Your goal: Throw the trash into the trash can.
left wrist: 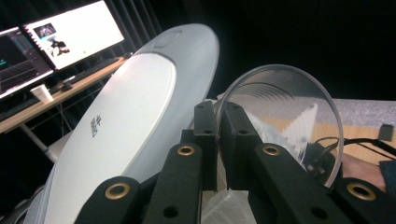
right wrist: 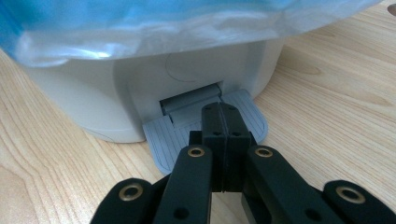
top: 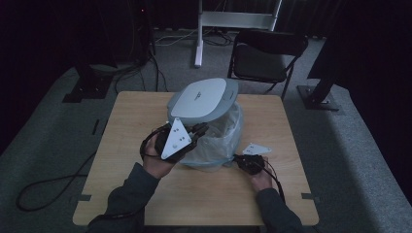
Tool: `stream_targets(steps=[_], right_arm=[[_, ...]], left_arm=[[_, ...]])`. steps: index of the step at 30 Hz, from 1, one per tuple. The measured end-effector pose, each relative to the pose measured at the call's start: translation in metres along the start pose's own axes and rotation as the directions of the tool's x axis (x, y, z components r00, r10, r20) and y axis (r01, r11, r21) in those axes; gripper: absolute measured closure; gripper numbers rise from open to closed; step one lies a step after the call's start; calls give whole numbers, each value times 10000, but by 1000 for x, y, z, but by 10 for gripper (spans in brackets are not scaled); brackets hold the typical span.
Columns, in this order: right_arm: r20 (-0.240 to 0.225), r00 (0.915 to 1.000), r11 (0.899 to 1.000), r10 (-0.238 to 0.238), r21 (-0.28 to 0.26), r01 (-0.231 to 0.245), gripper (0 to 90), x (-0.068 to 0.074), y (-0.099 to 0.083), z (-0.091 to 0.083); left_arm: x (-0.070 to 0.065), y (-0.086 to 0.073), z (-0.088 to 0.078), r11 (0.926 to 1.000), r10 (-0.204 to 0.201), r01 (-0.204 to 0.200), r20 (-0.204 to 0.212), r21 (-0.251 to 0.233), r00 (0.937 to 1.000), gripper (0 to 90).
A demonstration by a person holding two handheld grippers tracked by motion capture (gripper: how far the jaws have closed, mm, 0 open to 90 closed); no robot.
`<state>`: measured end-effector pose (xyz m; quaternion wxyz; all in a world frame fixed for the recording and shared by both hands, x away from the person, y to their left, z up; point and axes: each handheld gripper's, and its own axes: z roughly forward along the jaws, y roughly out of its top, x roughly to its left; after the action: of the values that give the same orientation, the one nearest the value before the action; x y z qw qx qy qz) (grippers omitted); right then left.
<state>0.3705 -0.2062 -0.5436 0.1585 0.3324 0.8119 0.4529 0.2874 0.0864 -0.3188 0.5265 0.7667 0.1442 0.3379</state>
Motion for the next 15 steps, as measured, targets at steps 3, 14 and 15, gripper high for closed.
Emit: stream_targets(steps=[3,14,15], right_arm=[[-4,10000,10000,-4,-4,4,900,0,0,0],[-8,10000,10000,-6,-5,6,900,0,0,0],[-8,10000,10000,-9,-8,9,900,0,0,0]], left_arm=[[-2,-1,2,9999,34,-32,-142,114,9999,861],[-4,-8,9,9985,10,10,-377,547,9993,832],[-5,-8,9,9982,22,2,-399,594,9992,832]])
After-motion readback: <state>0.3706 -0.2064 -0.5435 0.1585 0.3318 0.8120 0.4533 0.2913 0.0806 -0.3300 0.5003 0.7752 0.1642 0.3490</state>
